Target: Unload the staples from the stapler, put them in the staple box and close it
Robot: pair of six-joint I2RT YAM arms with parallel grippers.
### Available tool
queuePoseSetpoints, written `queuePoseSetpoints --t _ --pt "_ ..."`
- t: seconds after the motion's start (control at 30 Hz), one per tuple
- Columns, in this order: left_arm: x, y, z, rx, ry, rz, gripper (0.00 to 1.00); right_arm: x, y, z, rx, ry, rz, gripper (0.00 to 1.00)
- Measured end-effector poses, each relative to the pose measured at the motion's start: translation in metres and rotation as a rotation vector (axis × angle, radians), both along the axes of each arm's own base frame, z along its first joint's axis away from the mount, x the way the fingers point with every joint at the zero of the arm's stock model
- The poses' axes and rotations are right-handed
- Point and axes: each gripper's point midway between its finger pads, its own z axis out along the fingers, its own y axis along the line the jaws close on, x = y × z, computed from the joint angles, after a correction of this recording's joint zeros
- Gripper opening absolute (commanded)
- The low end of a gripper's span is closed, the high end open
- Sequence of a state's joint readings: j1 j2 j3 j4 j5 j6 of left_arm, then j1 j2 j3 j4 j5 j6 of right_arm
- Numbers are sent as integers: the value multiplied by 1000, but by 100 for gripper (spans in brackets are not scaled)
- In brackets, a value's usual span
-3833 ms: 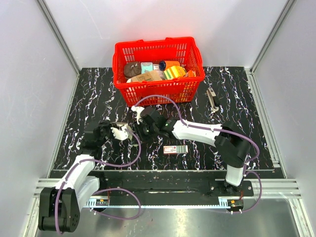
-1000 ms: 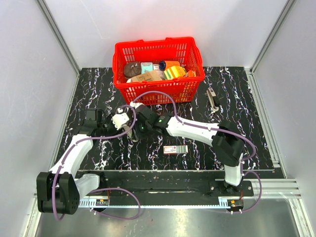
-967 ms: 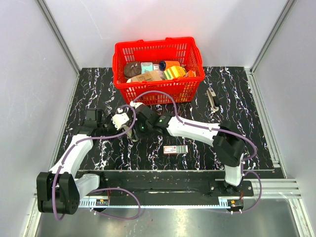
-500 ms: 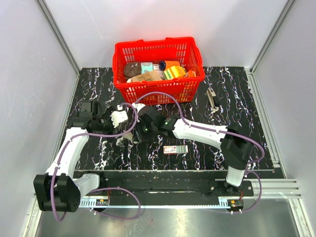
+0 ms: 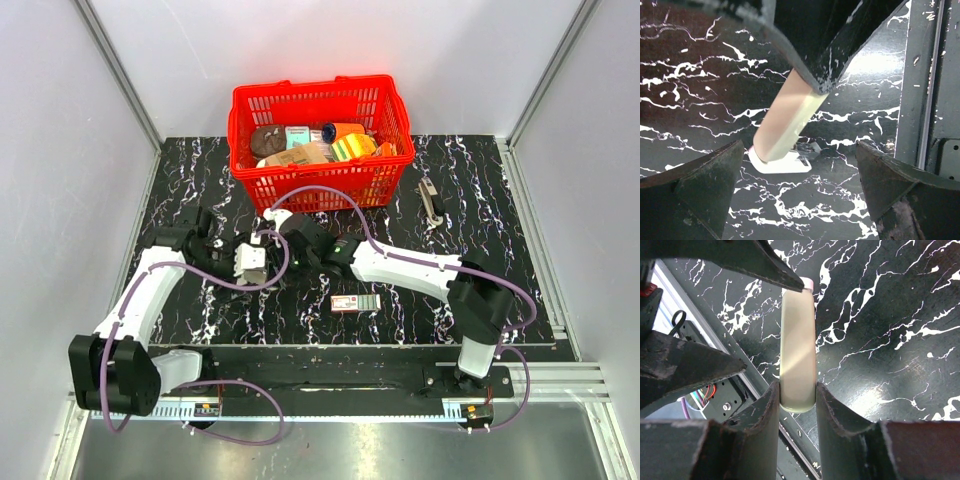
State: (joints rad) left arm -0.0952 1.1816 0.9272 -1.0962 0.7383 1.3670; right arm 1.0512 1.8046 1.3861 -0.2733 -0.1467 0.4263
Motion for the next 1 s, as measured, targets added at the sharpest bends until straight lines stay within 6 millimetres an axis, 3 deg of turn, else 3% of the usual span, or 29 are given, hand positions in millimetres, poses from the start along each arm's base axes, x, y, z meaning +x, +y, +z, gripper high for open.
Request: queuePoseSetpoints --t 0.37,0.63,0.83,0.93,1.0 --pt "9 -13 3 -24 -82 -44 96 -7 5 13 35 -25 43 0" --pt "-3 -17 -6 -26 8 -91 77 -7 4 13 36 -28 44 0" --pt "-3 -19 -12 -28 -12 -95 71 -11 2 9 27 -21 49 0" --pt "-3 -18 -14 -29 -42 -82 73 -14 2 8 26 -15 58 0" --pt "-1 -19 -13 -30 -58 -75 84 -15 3 8 28 -12 58 0"
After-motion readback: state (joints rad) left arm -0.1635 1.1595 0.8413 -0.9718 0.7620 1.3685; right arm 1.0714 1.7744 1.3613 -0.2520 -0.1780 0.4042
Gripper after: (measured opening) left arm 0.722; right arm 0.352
